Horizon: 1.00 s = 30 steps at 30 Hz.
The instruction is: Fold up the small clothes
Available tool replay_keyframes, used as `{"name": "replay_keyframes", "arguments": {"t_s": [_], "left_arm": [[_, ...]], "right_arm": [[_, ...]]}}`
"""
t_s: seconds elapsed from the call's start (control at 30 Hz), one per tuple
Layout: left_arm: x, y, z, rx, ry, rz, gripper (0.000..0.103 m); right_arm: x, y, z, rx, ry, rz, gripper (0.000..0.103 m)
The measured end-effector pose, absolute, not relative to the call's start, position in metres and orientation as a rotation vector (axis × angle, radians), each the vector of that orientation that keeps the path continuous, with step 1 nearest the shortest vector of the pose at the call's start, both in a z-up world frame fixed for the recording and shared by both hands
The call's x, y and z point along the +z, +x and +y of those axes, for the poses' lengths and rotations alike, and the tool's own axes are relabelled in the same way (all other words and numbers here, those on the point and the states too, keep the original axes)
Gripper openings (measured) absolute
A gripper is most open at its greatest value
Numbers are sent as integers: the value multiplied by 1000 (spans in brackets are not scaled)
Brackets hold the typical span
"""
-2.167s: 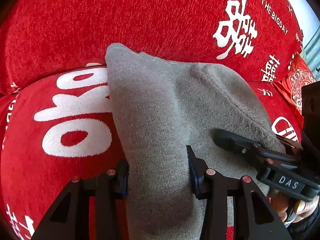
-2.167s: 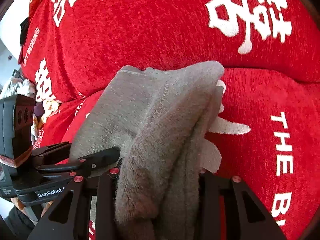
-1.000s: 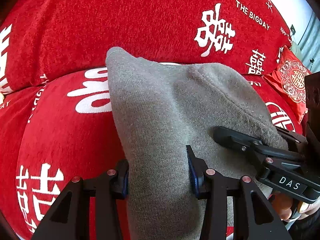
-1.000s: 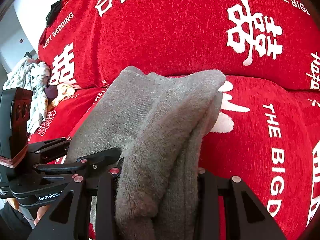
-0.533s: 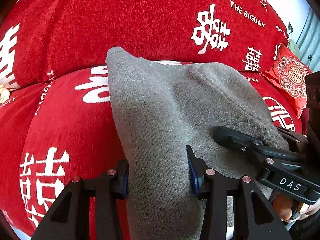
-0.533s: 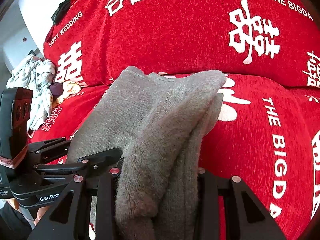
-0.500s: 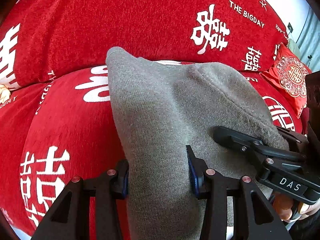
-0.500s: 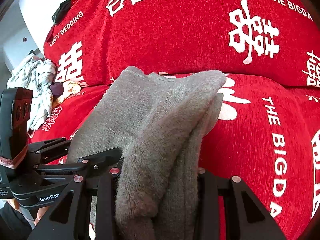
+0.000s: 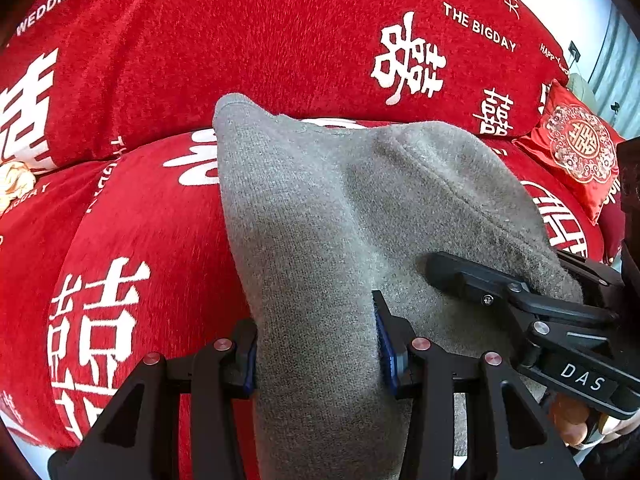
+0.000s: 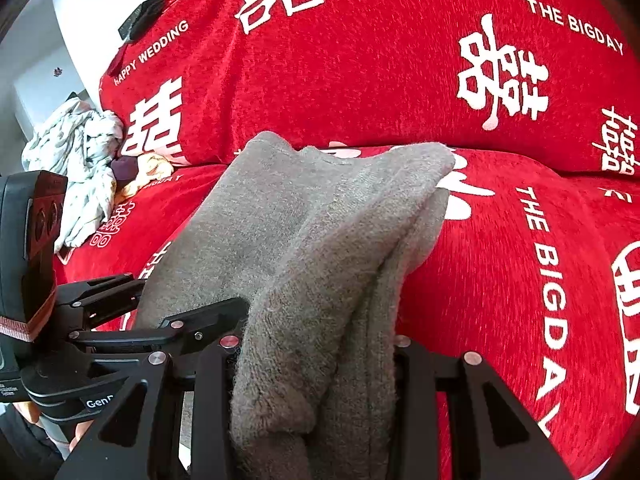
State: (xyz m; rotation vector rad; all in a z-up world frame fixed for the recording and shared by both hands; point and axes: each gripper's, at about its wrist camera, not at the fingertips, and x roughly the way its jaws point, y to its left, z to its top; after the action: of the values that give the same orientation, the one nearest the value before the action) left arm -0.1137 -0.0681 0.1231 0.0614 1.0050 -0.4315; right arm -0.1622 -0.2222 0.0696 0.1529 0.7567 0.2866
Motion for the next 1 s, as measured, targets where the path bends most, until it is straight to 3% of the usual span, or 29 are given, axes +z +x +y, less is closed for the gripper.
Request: {"name": "replay_keyframes", "arguments": {"t_s": [0.53,1.0], "left_arm": [[129,-149,-47,-395,69,968,47],[77,-142,-39,-403,31,1035,47]], "right_arm": [[75,-193,-199,305,134,718,38],[25,-178,-201,316,151,772,38]]}}
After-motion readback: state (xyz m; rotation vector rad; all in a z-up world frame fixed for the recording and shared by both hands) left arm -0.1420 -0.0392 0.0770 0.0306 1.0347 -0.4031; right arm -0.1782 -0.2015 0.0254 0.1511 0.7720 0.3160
